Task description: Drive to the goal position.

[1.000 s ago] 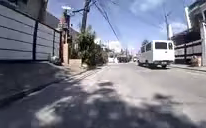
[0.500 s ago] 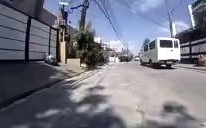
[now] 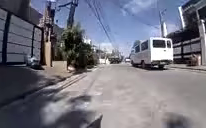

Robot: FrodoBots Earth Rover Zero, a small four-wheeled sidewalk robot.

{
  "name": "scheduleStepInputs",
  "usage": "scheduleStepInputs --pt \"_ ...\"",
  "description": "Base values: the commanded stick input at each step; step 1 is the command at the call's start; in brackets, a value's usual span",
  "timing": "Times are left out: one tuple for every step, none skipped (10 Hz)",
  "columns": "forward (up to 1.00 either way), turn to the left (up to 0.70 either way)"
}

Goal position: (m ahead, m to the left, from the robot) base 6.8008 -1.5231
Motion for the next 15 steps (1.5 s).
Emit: scheduleStepInputs --pt "1.0 0.03" --pt "1.0 0.03" --pt "1.0 0.03" --pt "1.0 0.03" --pt "1.0 0.03" --pt "1.0 0.03" --pt "1.0 0.03" --pt "1.0 0.03" --pt "1.0 0.03" --pt "1.0 0.03" --pt "1.0 0.03" --pt "1.0 0.03" --pt "1.0 0.03" --pt "1.0 0.03" --pt "1.0 -0.03"
